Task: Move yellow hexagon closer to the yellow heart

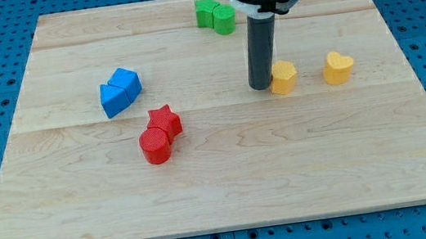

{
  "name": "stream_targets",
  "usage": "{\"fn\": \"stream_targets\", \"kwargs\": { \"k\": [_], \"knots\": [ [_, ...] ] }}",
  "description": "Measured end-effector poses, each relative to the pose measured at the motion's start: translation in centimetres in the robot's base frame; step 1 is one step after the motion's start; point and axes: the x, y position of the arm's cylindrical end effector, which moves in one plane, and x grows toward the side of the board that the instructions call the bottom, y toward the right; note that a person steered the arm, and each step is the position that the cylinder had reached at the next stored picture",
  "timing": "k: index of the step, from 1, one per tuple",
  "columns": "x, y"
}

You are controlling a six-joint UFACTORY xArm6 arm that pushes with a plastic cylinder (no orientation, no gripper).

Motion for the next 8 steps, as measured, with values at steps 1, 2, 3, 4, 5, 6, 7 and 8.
{"fn": "stream_targets", "kwargs": {
  "k": [1,2,3,4,5,6,7,8],
  "knots": [
    [0.0,0.9],
    [0.0,1.7],
    [0.0,1.9],
    [0.0,2.2],
    [0.0,3.0],
    [0.0,3.1],
    [0.2,2.4],
    [4.4,2.4]
  ]
}}
